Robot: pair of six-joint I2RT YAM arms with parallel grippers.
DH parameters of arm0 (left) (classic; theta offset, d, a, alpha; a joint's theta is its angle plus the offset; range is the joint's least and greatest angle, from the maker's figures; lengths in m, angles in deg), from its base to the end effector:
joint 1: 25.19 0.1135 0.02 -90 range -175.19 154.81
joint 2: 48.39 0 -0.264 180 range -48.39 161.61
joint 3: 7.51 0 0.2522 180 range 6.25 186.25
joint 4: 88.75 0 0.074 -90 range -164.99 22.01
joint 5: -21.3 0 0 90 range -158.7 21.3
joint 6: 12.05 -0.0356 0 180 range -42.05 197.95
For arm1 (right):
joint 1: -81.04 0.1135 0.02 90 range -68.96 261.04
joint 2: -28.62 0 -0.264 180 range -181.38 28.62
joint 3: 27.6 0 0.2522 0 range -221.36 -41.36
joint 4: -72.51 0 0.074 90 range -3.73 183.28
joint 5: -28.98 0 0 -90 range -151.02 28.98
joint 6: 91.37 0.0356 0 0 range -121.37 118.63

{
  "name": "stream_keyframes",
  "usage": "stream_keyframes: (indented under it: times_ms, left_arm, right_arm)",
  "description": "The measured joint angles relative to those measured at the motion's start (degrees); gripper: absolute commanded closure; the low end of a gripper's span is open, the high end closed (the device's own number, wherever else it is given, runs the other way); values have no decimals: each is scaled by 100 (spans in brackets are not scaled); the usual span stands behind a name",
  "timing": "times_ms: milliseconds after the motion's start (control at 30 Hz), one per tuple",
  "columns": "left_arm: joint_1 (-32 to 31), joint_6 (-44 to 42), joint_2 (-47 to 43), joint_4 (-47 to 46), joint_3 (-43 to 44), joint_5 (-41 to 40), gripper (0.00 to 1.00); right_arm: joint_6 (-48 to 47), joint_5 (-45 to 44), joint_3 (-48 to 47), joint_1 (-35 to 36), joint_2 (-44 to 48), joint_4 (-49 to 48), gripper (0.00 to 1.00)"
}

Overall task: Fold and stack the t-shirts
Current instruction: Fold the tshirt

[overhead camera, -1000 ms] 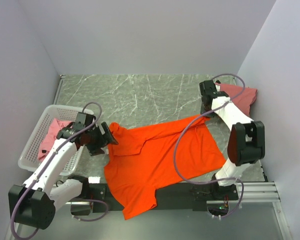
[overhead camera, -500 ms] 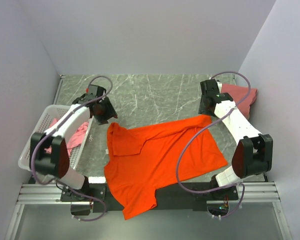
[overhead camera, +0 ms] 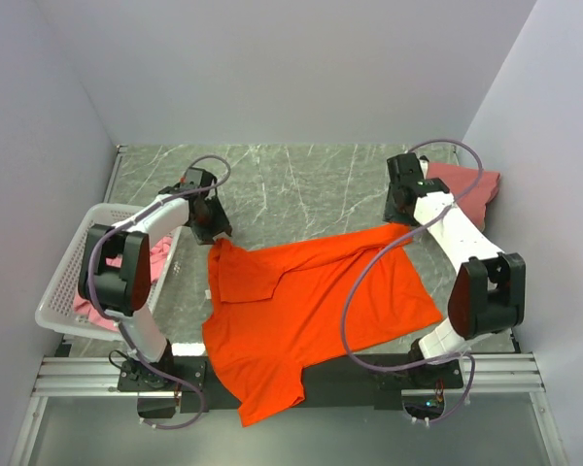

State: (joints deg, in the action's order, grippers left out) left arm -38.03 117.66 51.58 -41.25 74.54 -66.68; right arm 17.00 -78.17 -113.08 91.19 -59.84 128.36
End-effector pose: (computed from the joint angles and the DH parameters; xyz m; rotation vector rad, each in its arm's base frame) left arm 0.3422 -0.0793 0.1963 -0.6300 2.6828 -0.3093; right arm 0.3175 0.0462 0.2719 0.2883 2.5232 -0.1965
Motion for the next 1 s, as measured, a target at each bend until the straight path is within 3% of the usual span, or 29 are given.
stream_keyframes:
  times_ms: [100, 133, 267, 1000]
  left_arm:
    - [0, -2, 155, -107, 0, 94, 58]
    - [0, -9, 225, -164, 0, 138, 70]
    - [2, 4, 466, -262, 0, 275, 98]
    - [785, -295, 662, -424, 1213, -52, 99]
  right_arm:
    - [0, 2, -155, -61, -258, 4, 53]
    - [2, 4, -236, -94, -361, 0, 53]
    - [4, 33, -555, -264, -826, -24, 53]
    - [173, 378, -813, -660, -1589, -7, 53]
